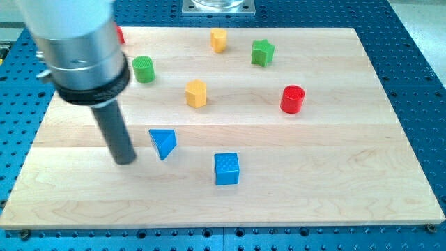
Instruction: Bring the triangle to the right side of the hexagon
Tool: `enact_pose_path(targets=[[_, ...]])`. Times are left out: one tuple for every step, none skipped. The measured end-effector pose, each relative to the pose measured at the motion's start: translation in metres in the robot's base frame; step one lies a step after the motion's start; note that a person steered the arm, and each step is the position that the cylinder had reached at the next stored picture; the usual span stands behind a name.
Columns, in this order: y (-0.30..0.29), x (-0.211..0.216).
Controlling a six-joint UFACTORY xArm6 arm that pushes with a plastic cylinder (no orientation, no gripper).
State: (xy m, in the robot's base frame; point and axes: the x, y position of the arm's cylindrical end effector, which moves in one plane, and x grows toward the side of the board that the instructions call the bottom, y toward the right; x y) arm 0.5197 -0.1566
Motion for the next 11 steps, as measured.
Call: enact_pose_path(targets=[[0.051,-0.009],[0.106,-0.023],[0.093,-0.019],[0.069,-0.009],[0.08,-0.004],[0.116,-0.003],[0.144,-0.003],[0.147,-0.003],[0.147,-0.019],[0.167,-0.07],[0.168,-0.109]])
